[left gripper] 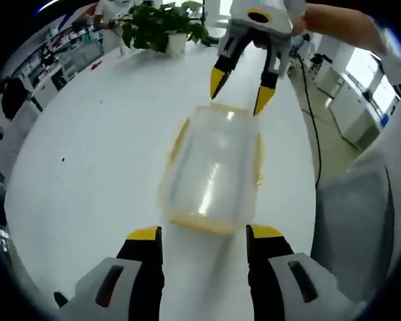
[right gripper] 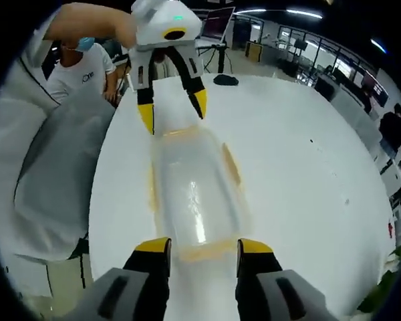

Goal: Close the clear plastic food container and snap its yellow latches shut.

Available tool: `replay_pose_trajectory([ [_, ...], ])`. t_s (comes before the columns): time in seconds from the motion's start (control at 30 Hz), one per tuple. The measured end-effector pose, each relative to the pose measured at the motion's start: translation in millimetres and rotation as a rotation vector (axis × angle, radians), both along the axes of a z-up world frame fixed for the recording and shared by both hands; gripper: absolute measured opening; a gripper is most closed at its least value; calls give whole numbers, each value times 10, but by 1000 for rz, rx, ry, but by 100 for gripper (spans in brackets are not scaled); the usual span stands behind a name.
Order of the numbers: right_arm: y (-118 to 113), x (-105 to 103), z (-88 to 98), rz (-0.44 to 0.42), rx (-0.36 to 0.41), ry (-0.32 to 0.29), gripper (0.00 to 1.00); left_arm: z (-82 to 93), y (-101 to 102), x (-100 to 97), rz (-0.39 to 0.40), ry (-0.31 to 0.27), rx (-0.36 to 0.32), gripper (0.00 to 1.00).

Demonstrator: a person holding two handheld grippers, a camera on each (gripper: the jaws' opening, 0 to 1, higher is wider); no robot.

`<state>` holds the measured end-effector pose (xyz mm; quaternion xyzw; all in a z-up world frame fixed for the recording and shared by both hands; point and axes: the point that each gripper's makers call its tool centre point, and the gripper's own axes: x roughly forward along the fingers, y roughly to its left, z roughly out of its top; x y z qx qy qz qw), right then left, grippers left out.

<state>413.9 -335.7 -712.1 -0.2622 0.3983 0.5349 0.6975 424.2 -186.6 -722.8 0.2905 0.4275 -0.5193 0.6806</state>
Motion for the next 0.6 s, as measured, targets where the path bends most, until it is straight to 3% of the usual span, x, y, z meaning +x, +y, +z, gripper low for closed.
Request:
replay_pose_trajectory([
  [0.03, 1, 21, 9, -21, 1, 0, 35, -6, 6, 8, 23, 2, 0, 45],
  [0.13, -9, 72, 12, -82, -12, 0, 39, 12, -56, -25, 152, 88, -75, 48],
  [0.23, -13, 30, -32, -195, 2, 89, 47, 21, -63, -8, 225, 120, -107, 46],
  [0.27, -66, 19, -78, -267, -21, 132, 48, 8, -45, -13, 263, 141, -102, 45],
  [0.37, -125, 30, -153, -349, -35, 170, 47, 30, -136, -36, 401, 243, -189, 48],
  [0.47, -163, 47, -180, -483, -19, 218, 44, -4, -128, -5, 447, 243, -193, 49],
  [0.53, -117, 56, -173, -525, 15, 246, 41, -48, -114, 2, 484, 246, -179, 50],
  [0.6, -142, 57, -195, -558, -4, 257, 40, -67, -114, 20, 531, 254, -183, 50],
])
